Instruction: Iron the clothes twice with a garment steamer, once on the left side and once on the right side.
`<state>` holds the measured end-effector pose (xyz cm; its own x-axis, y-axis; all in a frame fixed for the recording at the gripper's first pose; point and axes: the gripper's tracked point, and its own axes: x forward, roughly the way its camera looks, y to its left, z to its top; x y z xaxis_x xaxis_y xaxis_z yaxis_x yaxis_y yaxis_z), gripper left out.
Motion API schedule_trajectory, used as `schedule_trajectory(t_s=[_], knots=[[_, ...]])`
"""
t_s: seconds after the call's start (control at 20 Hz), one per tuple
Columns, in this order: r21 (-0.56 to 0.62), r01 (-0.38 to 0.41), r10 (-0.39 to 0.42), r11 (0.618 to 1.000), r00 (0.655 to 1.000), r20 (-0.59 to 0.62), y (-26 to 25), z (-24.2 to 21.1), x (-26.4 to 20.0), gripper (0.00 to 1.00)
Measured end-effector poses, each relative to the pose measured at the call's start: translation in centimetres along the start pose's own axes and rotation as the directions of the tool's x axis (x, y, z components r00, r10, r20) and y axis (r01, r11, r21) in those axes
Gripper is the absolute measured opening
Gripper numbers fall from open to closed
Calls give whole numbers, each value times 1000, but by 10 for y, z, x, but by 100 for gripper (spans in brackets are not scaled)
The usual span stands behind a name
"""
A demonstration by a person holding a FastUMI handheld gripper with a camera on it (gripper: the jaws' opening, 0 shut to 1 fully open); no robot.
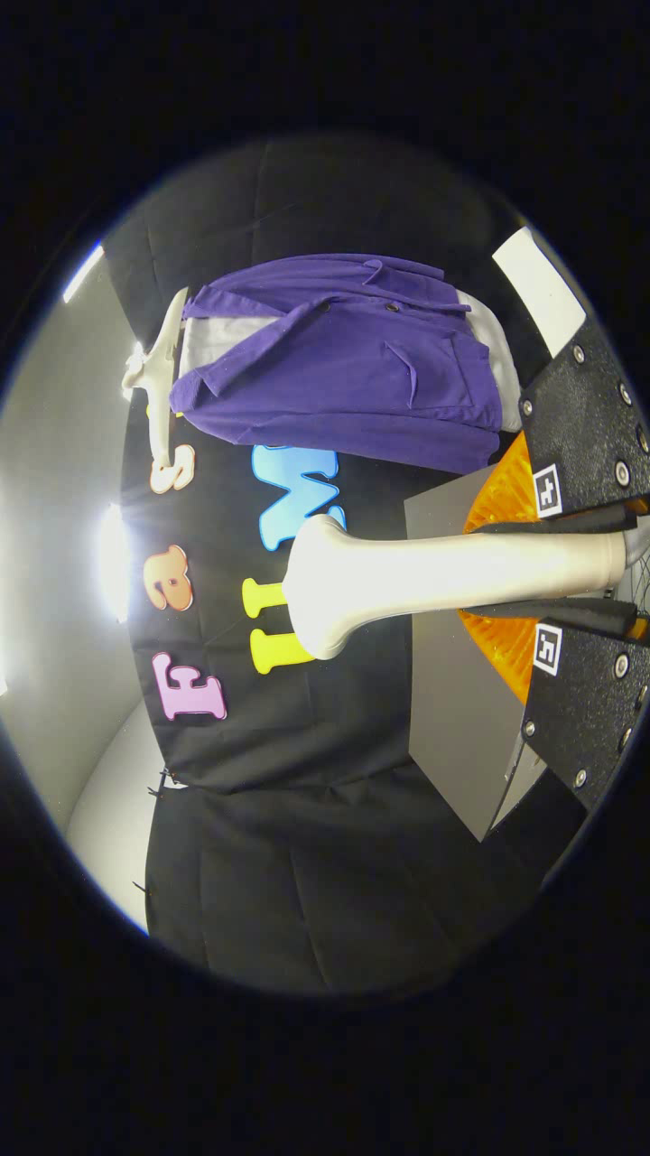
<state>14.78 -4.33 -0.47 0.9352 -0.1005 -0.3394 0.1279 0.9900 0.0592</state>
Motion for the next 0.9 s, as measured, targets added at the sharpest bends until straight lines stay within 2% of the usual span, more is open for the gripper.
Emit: schedule_trajectory(t_s=[0.2, 0.45, 0.9], knots=[[-19, -10, 12, 1000, 996, 84, -15, -5, -35, 28], [-33, 22, -16, 999, 986, 168, -33, -1, -60, 28], [-4, 98, -93, 995, 957, 276, -74, 53, -51, 28]])
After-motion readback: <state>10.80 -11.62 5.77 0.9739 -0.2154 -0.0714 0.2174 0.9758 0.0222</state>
